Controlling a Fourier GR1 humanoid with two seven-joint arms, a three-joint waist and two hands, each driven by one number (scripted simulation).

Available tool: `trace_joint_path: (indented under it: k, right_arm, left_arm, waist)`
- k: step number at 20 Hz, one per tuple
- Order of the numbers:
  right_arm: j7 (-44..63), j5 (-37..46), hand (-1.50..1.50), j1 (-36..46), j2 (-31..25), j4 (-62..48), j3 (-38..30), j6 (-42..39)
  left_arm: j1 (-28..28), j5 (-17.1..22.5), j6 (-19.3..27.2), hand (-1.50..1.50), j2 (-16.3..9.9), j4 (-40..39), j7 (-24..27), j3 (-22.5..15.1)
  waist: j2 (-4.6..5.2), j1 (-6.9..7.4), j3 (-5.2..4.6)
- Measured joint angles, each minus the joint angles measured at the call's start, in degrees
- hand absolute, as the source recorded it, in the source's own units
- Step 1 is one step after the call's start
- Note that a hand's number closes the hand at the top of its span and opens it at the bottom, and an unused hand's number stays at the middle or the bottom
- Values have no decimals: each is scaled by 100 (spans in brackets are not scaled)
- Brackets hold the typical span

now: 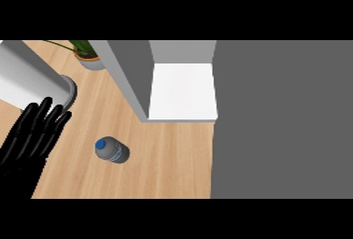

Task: Pick up the bottled water, place it into the cabinet and close the cabinet

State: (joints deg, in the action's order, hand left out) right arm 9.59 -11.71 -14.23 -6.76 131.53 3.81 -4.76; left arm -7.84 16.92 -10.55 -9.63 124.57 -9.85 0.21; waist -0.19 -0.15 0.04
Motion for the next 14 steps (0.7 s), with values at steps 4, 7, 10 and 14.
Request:
trace_joint_path:
  k: [4, 7, 10, 14]
  right_arm:
    - [146, -135, -150, -656, 20, 551, 102, -144]
    - [131, -162, -150, -925, -32, 621, -14, -310]
    - [61, -133, -150, -1143, 58, 665, 176, -360]
    - [-100, -95, -150, -1479, 113, 708, 325, -466]
  left_arm:
    - [-558, -9, -43, -150, 74, 527, -179, -131]
    - [-882, -34, -148, -150, 97, 663, -159, -117]
    - [-1101, -176, -165, -150, 147, 769, -157, -135]
    - [-1295, -482, -260, -150, 280, 546, 137, -227]
  waist:
    - [-3, 0, -2]
    - [-1, -2, -3]
    - [-1, -4, -4]
    - [-1, -17, -5]
